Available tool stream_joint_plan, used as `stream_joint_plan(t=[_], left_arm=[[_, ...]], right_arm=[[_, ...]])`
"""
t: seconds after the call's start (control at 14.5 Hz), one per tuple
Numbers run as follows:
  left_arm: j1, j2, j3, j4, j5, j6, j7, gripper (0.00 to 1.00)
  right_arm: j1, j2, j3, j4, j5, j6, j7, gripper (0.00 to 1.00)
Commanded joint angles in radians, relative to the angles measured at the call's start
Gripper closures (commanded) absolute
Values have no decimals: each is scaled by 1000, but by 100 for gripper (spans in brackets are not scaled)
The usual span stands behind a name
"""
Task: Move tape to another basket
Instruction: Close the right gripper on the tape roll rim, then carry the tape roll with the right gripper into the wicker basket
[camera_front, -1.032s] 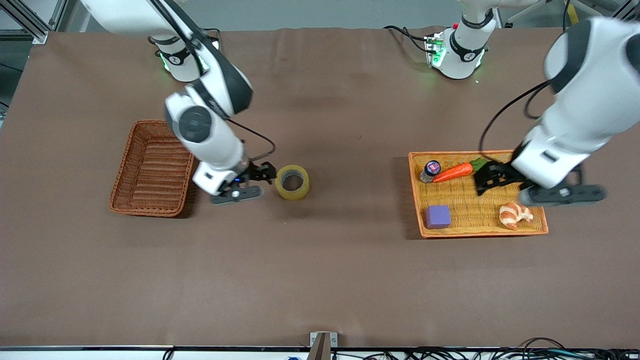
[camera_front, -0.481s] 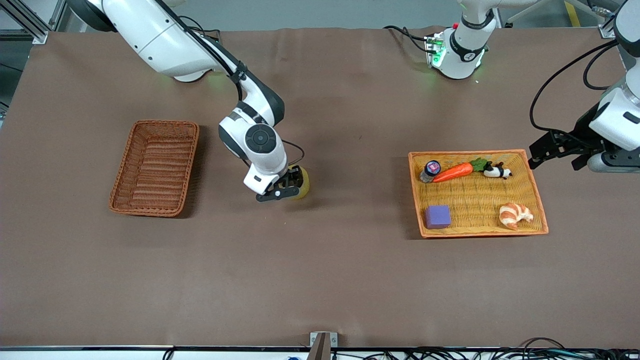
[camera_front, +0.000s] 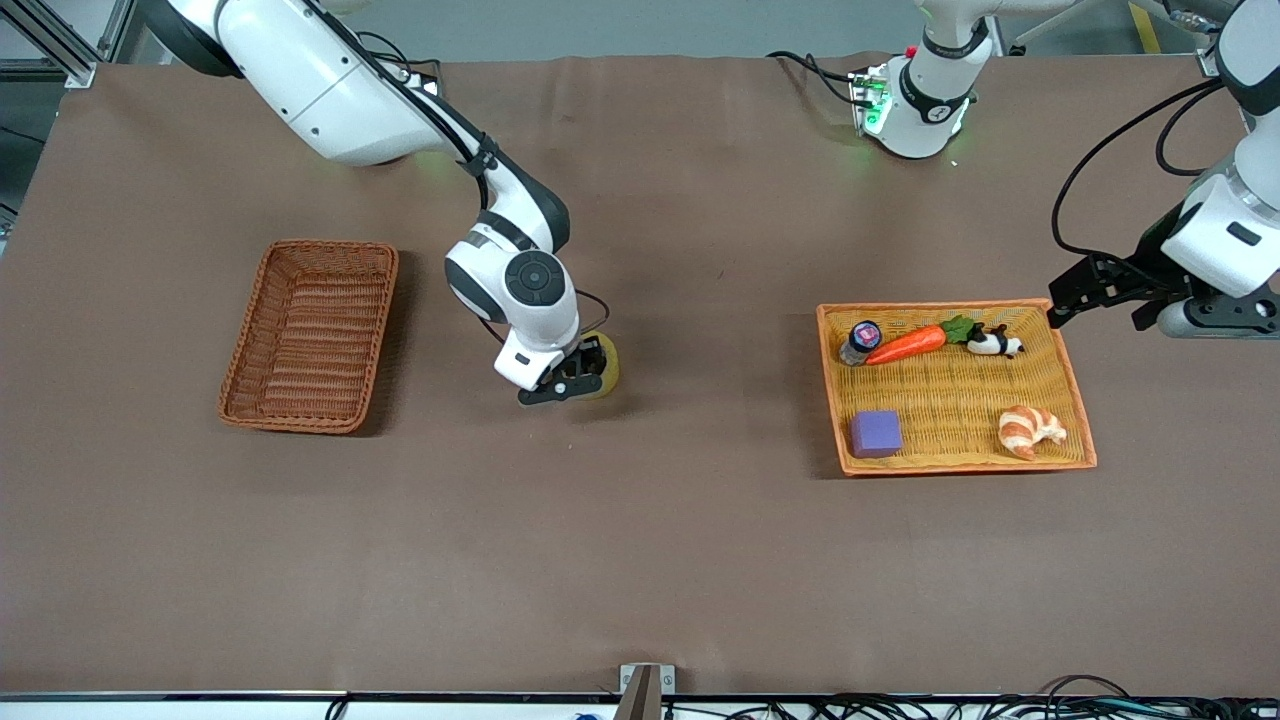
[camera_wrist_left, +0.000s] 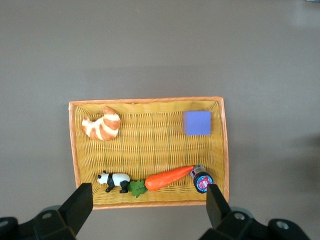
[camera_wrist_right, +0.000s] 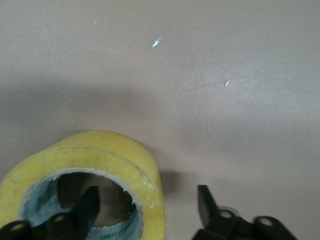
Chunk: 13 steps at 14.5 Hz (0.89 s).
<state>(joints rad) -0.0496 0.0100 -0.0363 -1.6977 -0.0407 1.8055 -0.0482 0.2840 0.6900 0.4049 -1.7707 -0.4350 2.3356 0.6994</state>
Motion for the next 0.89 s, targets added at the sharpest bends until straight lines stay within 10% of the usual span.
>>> stream_joint_plan(t=[0.0, 0.14, 0.48, 0.83], left_arm=[[-13, -8, 13, -10, 21, -9, 16, 0], [-21, -7, 16, -8, 50, -6, 17, 0], [-27, -7, 16, 4, 65, -3, 10, 0], [-29, -10, 13, 9, 44, -32, 22, 0]], right_arm=[[-9, 9, 11, 7, -34, 1, 28, 58], [-14, 8, 12, 11, -25, -13, 37, 97], [-37, -7, 23, 37, -22, -76, 61, 100], [-308, -223, 216, 59, 28, -324, 52, 100]])
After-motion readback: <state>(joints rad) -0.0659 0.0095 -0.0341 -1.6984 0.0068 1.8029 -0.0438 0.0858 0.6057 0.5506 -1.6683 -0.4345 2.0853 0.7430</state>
